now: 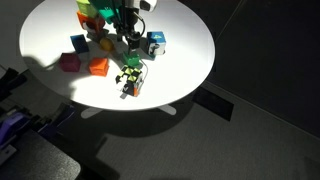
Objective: Put the green block on top of the stacked blocks.
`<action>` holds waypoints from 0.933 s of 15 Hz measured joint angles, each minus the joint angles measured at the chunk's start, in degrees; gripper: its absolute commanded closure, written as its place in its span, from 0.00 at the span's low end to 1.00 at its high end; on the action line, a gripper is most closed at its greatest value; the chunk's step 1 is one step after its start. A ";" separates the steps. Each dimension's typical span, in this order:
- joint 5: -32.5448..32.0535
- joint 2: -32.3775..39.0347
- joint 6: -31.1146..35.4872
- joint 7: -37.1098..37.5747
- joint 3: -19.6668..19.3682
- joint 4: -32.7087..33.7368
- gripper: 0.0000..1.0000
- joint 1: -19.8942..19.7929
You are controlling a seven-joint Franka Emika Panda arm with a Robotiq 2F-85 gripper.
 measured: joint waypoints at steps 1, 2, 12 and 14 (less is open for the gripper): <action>0.00 0.47 -0.94 0.00 -0.03 0.85 0.00 -0.10; 0.00 0.94 -1.87 0.00 -0.07 1.73 0.00 -0.20; -0.13 5.94 -3.37 -0.02 -0.28 7.79 0.00 -0.31; -0.13 7.01 -3.27 -0.06 -0.28 8.94 0.00 -0.24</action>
